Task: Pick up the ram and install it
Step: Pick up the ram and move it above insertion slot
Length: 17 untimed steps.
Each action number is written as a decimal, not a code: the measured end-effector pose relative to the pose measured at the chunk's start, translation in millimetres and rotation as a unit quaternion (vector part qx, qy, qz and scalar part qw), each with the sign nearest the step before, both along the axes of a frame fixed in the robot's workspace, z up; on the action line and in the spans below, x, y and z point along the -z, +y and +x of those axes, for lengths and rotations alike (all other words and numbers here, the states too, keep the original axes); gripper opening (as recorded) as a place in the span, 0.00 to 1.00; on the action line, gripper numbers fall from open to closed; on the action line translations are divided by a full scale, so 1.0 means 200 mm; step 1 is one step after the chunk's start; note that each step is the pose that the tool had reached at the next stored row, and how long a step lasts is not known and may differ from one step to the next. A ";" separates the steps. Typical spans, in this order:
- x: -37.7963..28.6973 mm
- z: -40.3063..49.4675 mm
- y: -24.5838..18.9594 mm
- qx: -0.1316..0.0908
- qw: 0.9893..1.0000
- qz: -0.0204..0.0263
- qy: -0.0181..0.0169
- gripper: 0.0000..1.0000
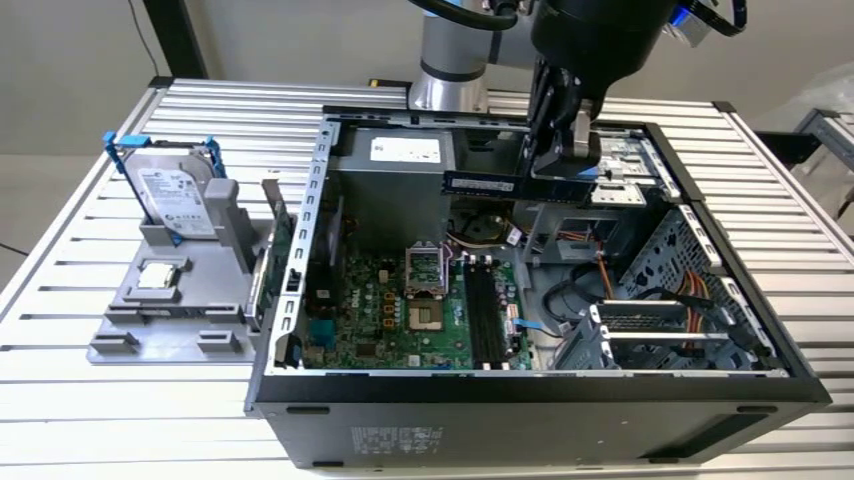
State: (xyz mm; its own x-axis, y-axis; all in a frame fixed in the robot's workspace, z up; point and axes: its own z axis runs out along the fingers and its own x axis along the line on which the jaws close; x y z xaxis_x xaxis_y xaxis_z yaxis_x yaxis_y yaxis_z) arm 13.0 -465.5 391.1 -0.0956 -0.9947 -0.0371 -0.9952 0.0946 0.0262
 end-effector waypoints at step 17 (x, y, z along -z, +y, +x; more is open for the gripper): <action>0.000 0.000 0.001 0.026 1.000 0.000 0.000 0.00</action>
State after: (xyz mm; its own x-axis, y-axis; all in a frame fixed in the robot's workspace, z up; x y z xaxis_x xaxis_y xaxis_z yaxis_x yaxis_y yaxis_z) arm 13.0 -465.3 391.1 -0.1471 -0.9884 -0.0370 -0.9889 0.1462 0.0263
